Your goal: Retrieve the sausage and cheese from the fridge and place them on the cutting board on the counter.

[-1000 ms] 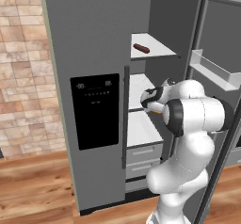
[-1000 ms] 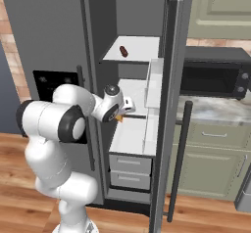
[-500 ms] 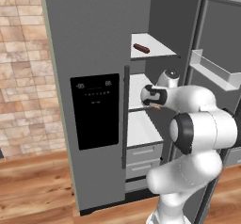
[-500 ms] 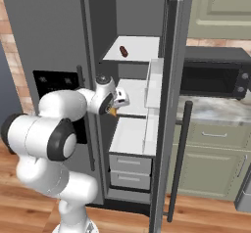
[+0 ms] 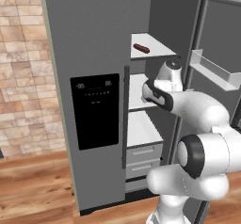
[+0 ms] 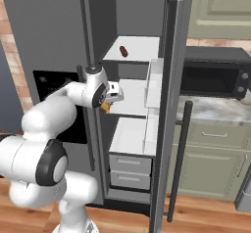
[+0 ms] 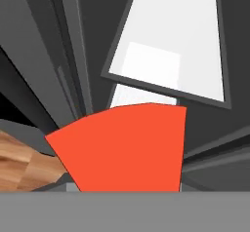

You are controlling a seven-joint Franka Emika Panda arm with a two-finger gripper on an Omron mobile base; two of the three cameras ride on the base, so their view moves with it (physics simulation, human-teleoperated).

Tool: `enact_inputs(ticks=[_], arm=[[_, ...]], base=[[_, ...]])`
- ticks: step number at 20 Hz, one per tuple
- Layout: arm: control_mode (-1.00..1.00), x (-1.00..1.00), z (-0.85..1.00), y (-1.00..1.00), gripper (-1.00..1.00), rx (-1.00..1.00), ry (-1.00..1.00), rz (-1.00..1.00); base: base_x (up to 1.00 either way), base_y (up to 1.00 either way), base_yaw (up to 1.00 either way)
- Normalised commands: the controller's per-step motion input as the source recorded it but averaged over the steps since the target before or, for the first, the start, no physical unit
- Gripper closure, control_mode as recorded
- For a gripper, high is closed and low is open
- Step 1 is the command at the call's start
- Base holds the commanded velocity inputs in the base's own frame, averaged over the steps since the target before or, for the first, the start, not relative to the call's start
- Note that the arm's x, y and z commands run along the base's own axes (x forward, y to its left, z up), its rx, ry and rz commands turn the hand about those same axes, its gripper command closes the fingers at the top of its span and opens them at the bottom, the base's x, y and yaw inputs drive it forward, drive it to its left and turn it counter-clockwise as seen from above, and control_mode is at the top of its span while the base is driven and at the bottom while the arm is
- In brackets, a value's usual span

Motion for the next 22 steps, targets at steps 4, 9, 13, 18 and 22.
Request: enact_inputs(ticks=[4,9,13,18,22], arm=[[-1.00,-0.63,0.18,0.05,1.00,0.00,0.00,-0.10],[-1.00,-0.68,0.00,0.05,1.00,0.00,-0.02,-0.12],[-1.00,-0.56,-0.02,0.02,1.00,0.00,-0.01,-0.11],[-1.00,-0.44,0.00,0.00,1.00,0.03,0.00,-0.06],[-1.00,-0.23,-0.02,0.00,1.00,0.02,0.01,-0.02]], base=[[0.00,0.00,0.00],[0.00,0.00,0.00],[0.00,0.00,0.00],[0.00,0.00,0.00],[0.00,0.00,0.00]])
